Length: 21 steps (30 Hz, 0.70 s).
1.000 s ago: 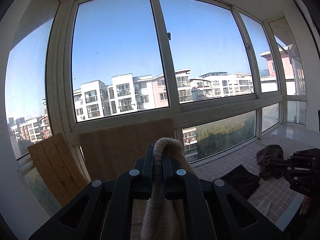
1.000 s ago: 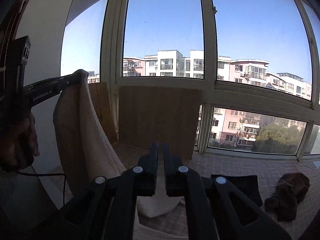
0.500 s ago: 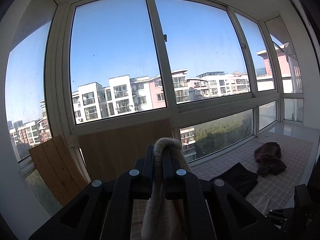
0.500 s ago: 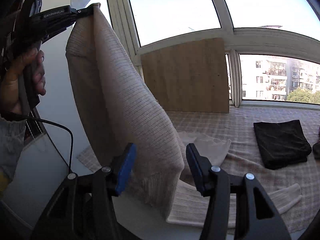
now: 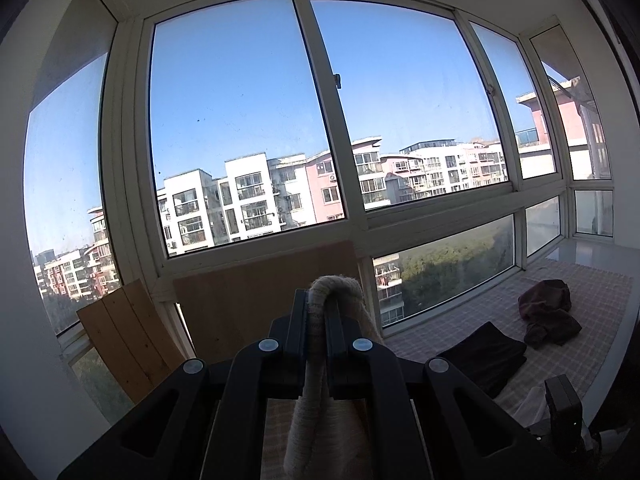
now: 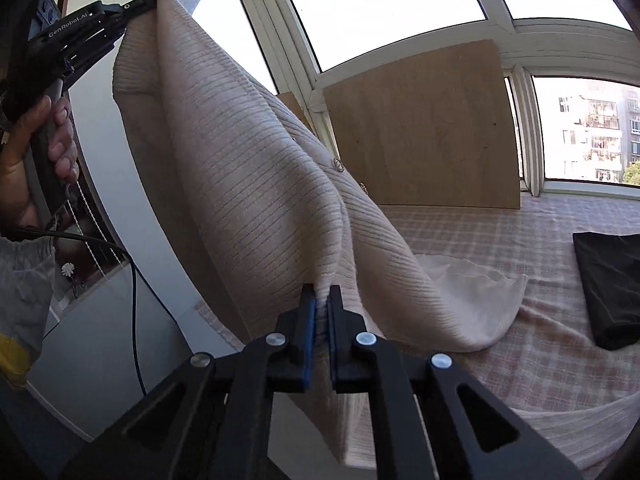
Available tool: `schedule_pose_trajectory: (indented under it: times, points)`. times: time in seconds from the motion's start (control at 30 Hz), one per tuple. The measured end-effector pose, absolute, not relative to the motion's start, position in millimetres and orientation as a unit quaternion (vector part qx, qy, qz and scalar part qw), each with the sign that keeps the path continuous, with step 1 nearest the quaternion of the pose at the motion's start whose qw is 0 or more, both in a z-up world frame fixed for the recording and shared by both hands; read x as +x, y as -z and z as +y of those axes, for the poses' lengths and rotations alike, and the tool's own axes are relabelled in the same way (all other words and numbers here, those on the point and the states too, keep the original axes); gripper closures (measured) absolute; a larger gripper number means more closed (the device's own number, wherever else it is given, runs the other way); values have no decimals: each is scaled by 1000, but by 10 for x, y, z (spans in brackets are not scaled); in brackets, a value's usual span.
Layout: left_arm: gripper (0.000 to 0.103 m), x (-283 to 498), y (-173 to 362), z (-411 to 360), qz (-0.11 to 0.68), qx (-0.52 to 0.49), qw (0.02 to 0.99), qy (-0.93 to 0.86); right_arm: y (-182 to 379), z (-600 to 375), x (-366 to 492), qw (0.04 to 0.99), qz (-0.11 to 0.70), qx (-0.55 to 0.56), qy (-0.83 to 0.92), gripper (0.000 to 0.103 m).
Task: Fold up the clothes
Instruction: 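Hold the cardigan aloft and turn it over with both tools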
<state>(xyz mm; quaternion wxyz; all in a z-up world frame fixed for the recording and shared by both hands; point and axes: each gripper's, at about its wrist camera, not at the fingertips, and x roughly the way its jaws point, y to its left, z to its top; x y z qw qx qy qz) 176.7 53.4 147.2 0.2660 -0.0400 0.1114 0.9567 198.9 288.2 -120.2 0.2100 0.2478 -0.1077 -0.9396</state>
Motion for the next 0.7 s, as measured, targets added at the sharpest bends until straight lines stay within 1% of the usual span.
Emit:
schedule_pose_trajectory:
  times: [0.2,0.4,0.57,0.7]
  points:
    - [97,1739,-1423,493,108,-45,260,-959,1058,2782,2006,130,-62,261,955,98]
    - [97,1728,-1456,400,100,-43,252,-962,750,2876,2038,25,28,230,972,98]
    - [97,1842,-1719,328,106,-8,245,-964,145,2999,2218,-42,103,148,983,98]
    - [97,1933,-1929,270,110,21,238,-965,-377,3075,2363,-81,146,89,982,98]
